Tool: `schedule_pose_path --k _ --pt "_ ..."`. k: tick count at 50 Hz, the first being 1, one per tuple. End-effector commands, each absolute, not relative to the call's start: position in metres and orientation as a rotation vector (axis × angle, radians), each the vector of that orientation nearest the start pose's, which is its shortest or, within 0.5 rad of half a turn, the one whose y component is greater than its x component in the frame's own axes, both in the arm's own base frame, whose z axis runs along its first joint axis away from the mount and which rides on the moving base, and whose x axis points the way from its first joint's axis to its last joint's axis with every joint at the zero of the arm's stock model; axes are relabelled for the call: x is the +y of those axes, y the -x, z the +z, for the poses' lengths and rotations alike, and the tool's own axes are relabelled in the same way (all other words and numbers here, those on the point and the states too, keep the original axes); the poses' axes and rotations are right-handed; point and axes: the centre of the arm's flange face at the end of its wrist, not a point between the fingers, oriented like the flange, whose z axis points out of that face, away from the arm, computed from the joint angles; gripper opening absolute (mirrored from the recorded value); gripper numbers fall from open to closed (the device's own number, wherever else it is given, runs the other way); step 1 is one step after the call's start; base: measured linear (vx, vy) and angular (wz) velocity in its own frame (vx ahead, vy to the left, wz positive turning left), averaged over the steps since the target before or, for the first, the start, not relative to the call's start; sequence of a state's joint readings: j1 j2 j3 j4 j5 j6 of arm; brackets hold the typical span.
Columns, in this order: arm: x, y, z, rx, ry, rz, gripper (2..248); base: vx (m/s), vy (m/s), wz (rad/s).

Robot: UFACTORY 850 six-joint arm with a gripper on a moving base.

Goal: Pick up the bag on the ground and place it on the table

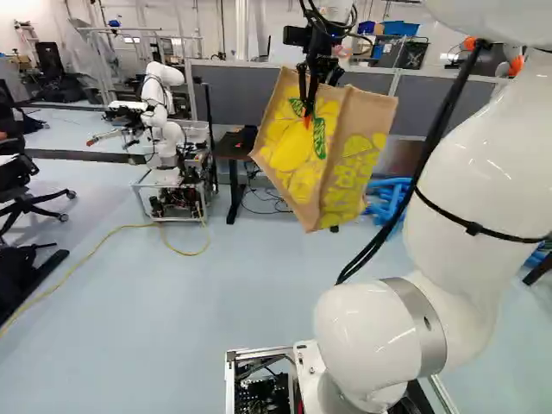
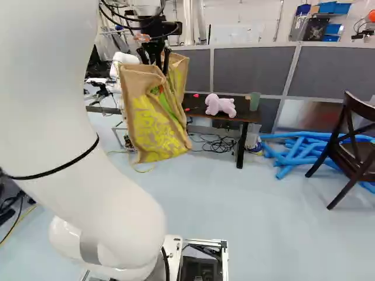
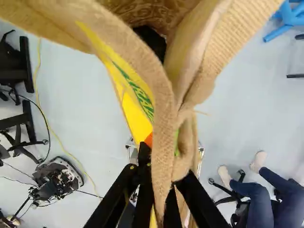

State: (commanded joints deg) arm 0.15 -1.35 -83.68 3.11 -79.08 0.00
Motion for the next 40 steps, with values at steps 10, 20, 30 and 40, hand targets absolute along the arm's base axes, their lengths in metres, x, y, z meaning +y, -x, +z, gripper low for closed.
schedule_pose_path --k 10,20,30,40 --pt "0.006 -0.4565 0.7559 0.01 3.087 -0.087 21 0.224 -0.076 -0.184" --pt "0.006 -0.4565 0.7559 0.01 3.087 -0.087 21 0.228 -0.078 -0.19" --pt "0.006 -0.4565 0.7559 0.01 3.087 -0.087 21 0.225 -0.077 -0.189" --pt "0.006 -0.4565 0.7559 0.01 3.087 -0.087 21 0.223 -0.073 -0.174"
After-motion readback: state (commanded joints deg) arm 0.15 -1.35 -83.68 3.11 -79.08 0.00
